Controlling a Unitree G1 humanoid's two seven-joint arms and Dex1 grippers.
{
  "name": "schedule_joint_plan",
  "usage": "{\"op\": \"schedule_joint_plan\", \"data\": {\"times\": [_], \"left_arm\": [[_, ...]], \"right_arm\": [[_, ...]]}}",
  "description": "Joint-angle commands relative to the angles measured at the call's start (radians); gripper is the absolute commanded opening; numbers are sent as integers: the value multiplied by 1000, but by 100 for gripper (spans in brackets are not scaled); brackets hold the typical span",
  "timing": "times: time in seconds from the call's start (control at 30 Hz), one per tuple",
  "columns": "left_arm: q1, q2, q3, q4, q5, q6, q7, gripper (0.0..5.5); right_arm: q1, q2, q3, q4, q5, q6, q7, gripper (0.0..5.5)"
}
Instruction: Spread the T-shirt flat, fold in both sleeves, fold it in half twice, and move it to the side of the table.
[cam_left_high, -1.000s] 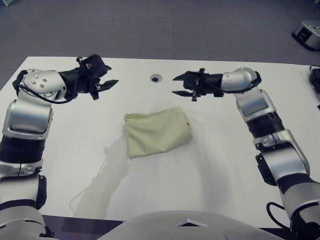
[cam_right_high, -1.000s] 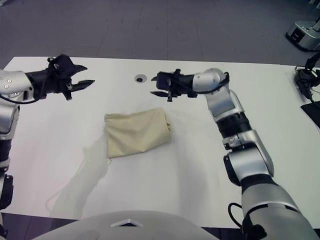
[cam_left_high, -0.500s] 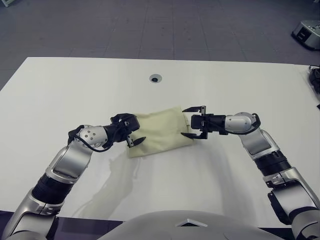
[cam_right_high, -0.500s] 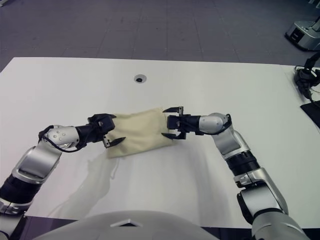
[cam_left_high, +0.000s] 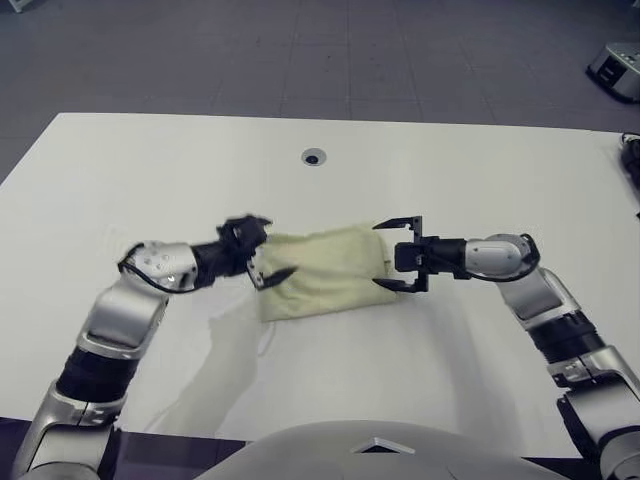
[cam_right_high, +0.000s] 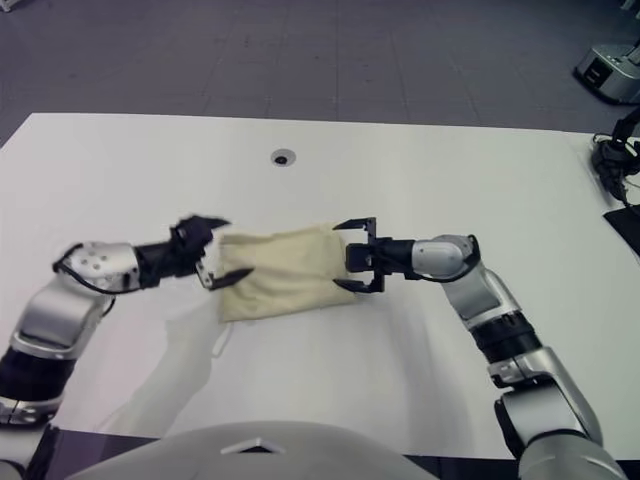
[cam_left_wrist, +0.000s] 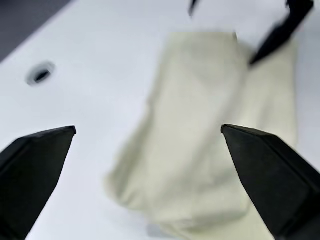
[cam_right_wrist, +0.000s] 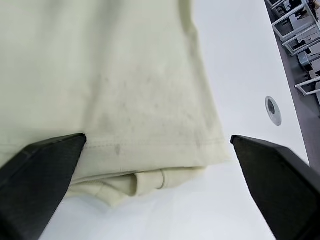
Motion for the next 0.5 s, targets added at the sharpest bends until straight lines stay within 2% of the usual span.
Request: {"op": "schedule_joint_plan", "data": {"times": [0.03,0.17,0.2,0.27,0.33,0.5], "left_arm": [[-85,46,210,-101,-197,131,-7,540],[-2,131,332,-117,-205,158,-1,540],[21,142,349,-119,-202,157,2,540],[57,132,361,-114,-188,159,43,540],[58,113,345,-107,-180,153,80,540],[-5,83,303,-62,-183,148,128,540]], "right_arm": [[213,-181,-74,-186,42,119,91,538],[276,-312,-224,-390,214,312,179,538],[267,-323,-245,-429,256,360,195,538],[144,-262,-258,-494,412,526,192,538],[78,-200,-238,-515,501,622,177,538],[88,-97,-105,-466,465,610,147,538]]}}
